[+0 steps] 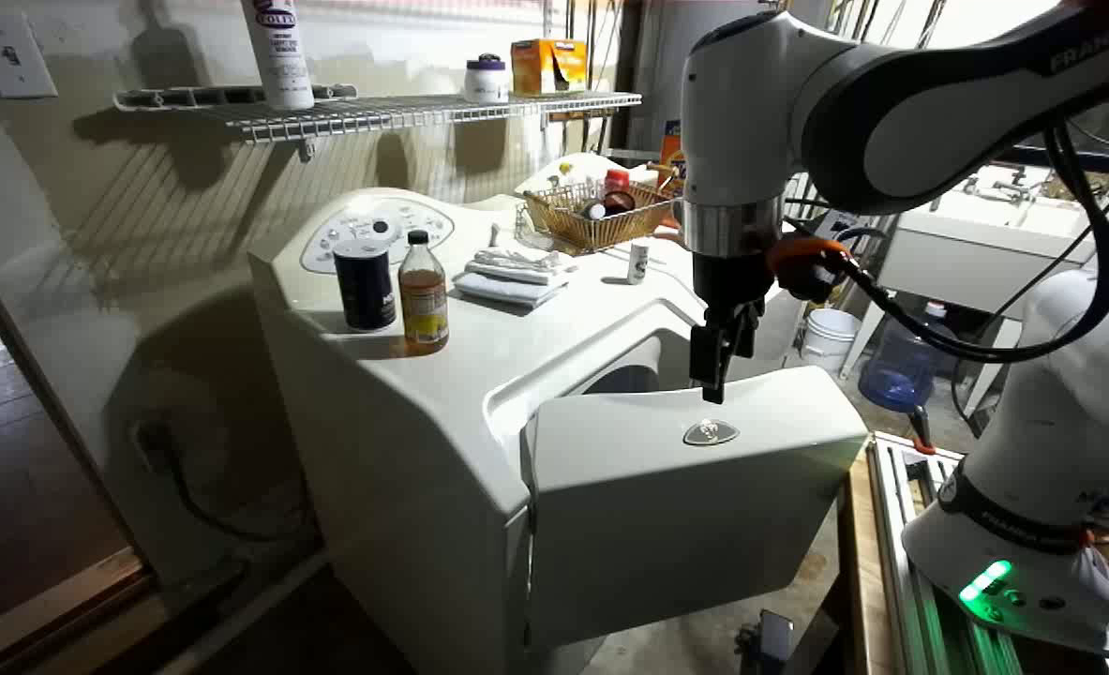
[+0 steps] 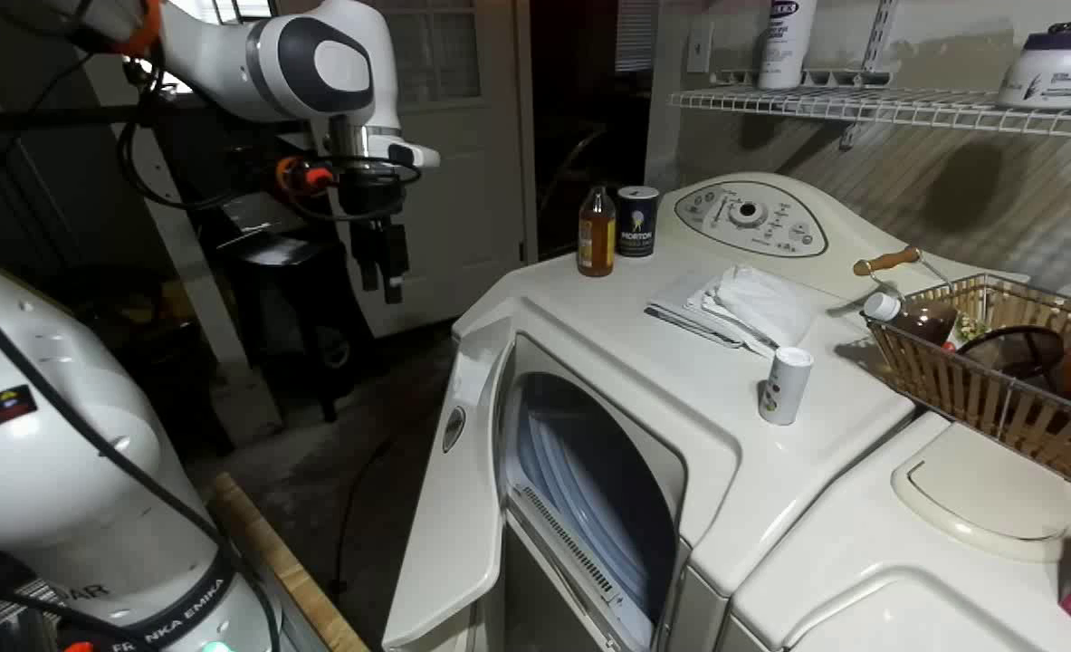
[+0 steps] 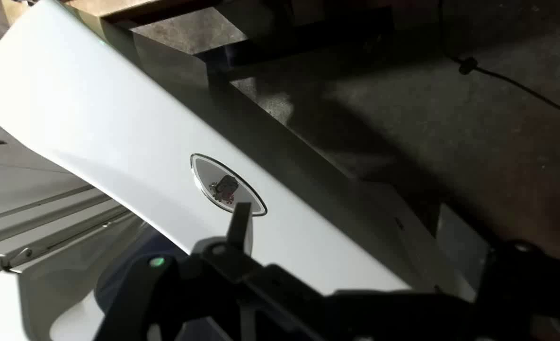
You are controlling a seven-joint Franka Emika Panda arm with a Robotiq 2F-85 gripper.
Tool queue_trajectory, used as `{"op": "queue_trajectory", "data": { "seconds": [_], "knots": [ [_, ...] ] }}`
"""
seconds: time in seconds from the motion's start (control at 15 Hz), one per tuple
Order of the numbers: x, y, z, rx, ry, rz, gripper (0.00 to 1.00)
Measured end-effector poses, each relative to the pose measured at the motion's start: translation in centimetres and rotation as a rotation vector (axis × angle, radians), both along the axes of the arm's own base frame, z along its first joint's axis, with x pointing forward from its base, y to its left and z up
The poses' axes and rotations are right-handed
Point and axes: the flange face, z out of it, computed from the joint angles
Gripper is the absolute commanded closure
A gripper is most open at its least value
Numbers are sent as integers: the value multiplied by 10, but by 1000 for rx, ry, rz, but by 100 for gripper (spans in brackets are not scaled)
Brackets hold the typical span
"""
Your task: Move the white towel to the front
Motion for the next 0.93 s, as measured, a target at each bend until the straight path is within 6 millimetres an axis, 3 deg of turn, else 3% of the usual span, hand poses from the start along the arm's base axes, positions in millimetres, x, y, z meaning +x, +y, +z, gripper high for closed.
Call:
{"op": "queue_trajectory", "data": {
  "seconds": [0.73,0.93],
  "knots": [
    [0,0,0,1,0,0,0],
    [8,-7,7,11,-40,-8,0]
  ]
}}
